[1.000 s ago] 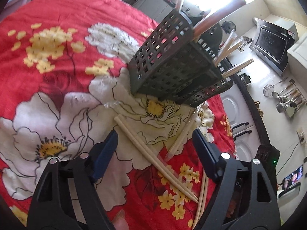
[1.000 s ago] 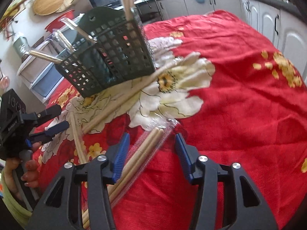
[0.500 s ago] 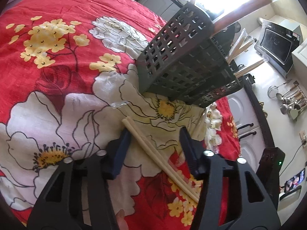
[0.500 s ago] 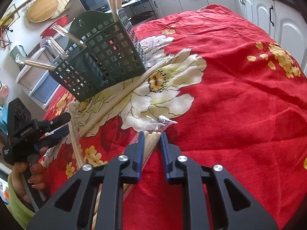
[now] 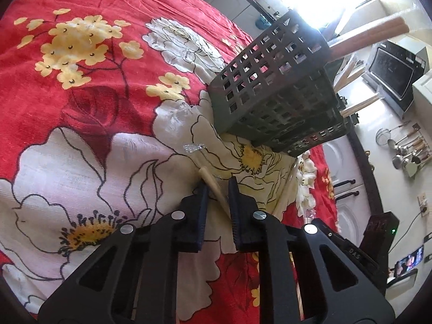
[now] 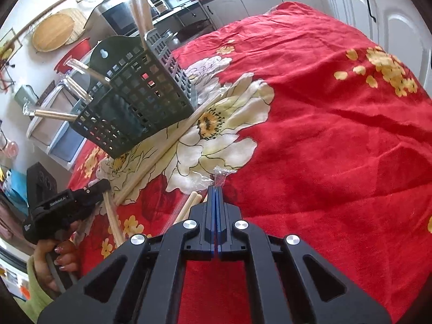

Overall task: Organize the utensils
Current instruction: 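Lift both held chopsticks up from the pile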

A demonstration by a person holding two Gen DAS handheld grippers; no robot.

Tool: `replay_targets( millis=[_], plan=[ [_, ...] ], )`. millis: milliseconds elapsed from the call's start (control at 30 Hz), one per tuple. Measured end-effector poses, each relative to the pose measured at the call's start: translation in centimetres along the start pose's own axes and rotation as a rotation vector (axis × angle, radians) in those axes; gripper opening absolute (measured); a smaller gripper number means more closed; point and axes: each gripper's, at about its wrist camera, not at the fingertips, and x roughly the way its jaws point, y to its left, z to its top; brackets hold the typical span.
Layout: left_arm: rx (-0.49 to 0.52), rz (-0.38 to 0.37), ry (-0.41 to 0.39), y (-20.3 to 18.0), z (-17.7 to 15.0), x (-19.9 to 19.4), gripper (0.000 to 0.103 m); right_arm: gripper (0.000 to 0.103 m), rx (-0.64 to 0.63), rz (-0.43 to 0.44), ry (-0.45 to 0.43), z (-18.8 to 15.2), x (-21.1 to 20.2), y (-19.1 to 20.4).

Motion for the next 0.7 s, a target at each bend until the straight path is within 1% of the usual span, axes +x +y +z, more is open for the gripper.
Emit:
replay_targets(
  millis=[100,267,533,700],
  plan=[
    [-0.029,-0.032,-0.006,0.4,0.1,-0.3,0.009,0.001,0.006,0.011,-0.017,0.0,-0.4,-0.1],
    [-0.024,-0.066,-0.036,0.2,0.2,-1.7,0.008,0.001,-0.020,0.038,-0.072,0.5,-1.9,0.3],
    [0.079,-0.117,-0.121,-3.4,0.2,-5.4,0.005,0.001,-0.089,0.093,-0.147,2.1,-4.4,2.4],
    [0.145,-0.137,-0.165,-6.0,0.3,-6.8,0.004,0.001,-0.133,0.118,-0.190,3.2,-6.0,4.0]
  ],
)
